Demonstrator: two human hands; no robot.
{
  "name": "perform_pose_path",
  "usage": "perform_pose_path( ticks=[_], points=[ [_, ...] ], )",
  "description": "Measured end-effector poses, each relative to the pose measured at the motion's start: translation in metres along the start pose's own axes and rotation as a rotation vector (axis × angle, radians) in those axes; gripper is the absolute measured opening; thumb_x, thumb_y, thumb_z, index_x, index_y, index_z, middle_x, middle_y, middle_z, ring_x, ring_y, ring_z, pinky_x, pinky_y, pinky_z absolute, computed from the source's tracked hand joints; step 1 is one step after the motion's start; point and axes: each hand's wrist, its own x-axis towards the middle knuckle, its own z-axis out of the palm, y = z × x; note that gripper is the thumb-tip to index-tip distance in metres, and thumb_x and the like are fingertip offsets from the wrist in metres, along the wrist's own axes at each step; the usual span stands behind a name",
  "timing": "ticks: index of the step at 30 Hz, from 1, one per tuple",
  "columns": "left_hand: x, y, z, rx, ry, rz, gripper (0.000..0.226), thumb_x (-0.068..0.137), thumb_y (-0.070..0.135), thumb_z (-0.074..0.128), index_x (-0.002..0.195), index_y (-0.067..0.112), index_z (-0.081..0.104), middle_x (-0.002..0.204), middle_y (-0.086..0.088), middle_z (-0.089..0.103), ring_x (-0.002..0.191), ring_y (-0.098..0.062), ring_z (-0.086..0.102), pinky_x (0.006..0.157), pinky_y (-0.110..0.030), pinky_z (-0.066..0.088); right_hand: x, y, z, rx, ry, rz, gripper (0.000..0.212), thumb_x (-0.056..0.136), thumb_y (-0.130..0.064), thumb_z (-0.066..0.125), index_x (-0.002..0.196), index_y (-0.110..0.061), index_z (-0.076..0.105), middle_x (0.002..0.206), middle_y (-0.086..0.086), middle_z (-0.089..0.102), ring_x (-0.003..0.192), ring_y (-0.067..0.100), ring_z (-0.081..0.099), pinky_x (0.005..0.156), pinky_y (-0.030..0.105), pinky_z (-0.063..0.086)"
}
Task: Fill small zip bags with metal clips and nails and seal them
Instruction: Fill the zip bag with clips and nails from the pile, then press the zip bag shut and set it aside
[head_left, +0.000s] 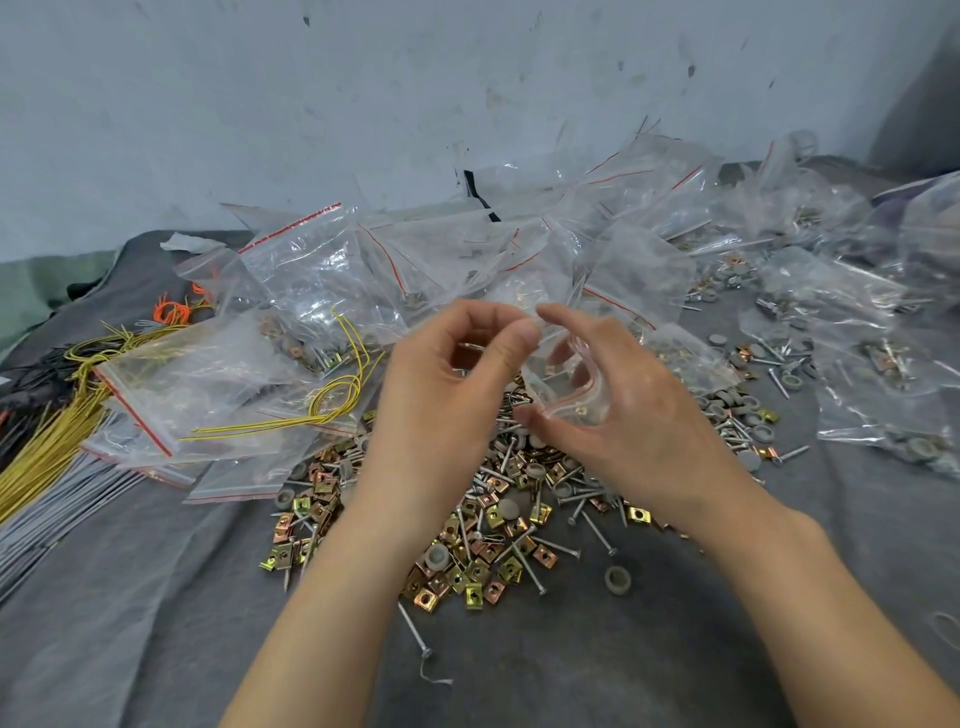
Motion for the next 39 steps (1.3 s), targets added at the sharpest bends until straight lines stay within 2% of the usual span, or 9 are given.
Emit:
perform_pose_path(
  ticks=[5, 8, 12, 16, 20, 26, 30, 36, 39],
  points=[
    [-0.001, 0.004, 0.007, 0.113, -0.064, -0.013, 0.017, 0.096, 0.03, 0.062, 0.112, 0.029, 0.067, 0.091, 0.017, 0.069, 0.083, 0.003, 0.064, 0.065, -0.009, 0.045, 0.0, 0.001, -0.002, 0.032, 0.005, 0.015, 0.077, 0.081, -0.058, 0.067, 0.147, -0.044, 0.03, 0.118, -0.025, 0.046, 0.1, -0.005, 0.05, 0.091, 0.031, 0.046],
    [-0.001, 0.006, 0.001, 0.14, -0.069, 0.009, 0.014, 0.096, 0.038, 0.06, 0.108, 0.035, 0.067, 0.098, 0.016, 0.067, 0.085, 0.002, 0.063, 0.065, -0.01, 0.044, 0.0, 0.004, -0.004, 0.067, 0.028, 0.052, 0.077, 0.081, -0.061, 0.067, 0.147, -0.047, 0.029, 0.115, -0.028, 0.045, 0.099, -0.004, 0.052, 0.087, 0.03, 0.047],
    [-0.006, 0.006, -0.001, 0.355, -0.306, 0.067, 0.015, 0.091, 0.049, 0.062, 0.104, 0.042, 0.064, 0.11, 0.017, 0.058, 0.098, 0.001, 0.061, 0.076, -0.013, 0.046, 0.001, 0.009, -0.006, 0.082, 0.05, 0.083, 0.075, 0.084, -0.051, 0.072, 0.147, -0.049, 0.03, 0.115, -0.026, 0.047, 0.103, -0.008, 0.05, 0.084, 0.02, 0.042],
    [-0.006, 0.003, 0.001, 0.556, -0.26, 0.149, 0.004, 0.094, 0.039, 0.06, 0.093, 0.042, 0.061, 0.105, 0.017, 0.057, 0.093, 0.001, 0.058, 0.077, -0.023, 0.046, 0.001, 0.007, -0.007, 0.11, 0.065, 0.061, 0.079, 0.079, -0.061, 0.066, 0.148, -0.048, 0.028, 0.115, -0.02, 0.052, 0.103, -0.008, 0.052, 0.083, 0.016, 0.042],
    [-0.001, 0.012, -0.011, 0.389, -0.122, 0.1, 0.007, 0.096, 0.029, 0.062, 0.094, 0.034, 0.066, 0.09, 0.017, 0.066, 0.077, 0.003, 0.06, 0.064, -0.011, 0.04, 0.003, 0.001, -0.013, 0.359, 0.145, 0.142, 0.091, 0.071, -0.07, 0.072, 0.149, -0.05, 0.03, 0.109, -0.027, 0.057, 0.099, -0.001, 0.06, 0.079, 0.012, 0.048],
    [0.001, 0.039, -0.016, 0.202, -0.055, 0.182, 0.017, 0.095, 0.017, 0.064, 0.093, 0.033, 0.068, 0.085, 0.012, 0.071, 0.079, -0.009, 0.065, 0.07, -0.021, 0.051, 0.014, -0.013, -0.021, 0.976, 0.326, 0.205, 0.066, 0.079, -0.039, 0.079, 0.139, -0.025, 0.053, 0.089, -0.012, 0.068, 0.085, 0.005, 0.065, 0.085, 0.022, 0.053],
    [0.001, 0.035, -0.017, 0.118, 0.074, 0.203, 0.017, 0.092, 0.017, 0.068, 0.097, 0.033, 0.068, 0.083, 0.006, 0.072, 0.075, -0.009, 0.064, 0.066, -0.017, 0.047, 0.016, -0.02, -0.024, 0.971, 0.356, 0.154, 0.047, 0.085, -0.031, 0.079, 0.129, -0.028, 0.065, 0.091, -0.014, 0.066, 0.087, 0.003, 0.063, 0.086, 0.022, 0.053],
    [-0.003, 0.016, -0.011, 0.096, 0.112, 0.131, 0.02, 0.091, 0.021, 0.071, 0.099, 0.038, 0.066, 0.081, 0.011, 0.07, 0.07, -0.003, 0.059, 0.067, -0.012, 0.041, 0.016, -0.023, -0.022, 0.954, 0.367, 0.165, 0.042, 0.084, -0.029, 0.073, 0.126, -0.029, 0.066, 0.087, -0.016, 0.066, 0.082, 0.0, 0.062, 0.083, 0.019, 0.053],
    [-0.002, 0.013, -0.014, 0.024, 0.142, 0.126, 0.02, 0.091, 0.02, 0.071, 0.099, 0.037, 0.067, 0.085, 0.007, 0.072, 0.077, -0.01, 0.065, 0.069, -0.015, 0.046, 0.015, -0.022, -0.02, 0.949, 0.369, 0.185, 0.044, 0.082, -0.027, 0.072, 0.125, -0.029, 0.065, 0.086, -0.016, 0.066, 0.082, 0.001, 0.06, 0.086, 0.02, 0.053]
  ],
)
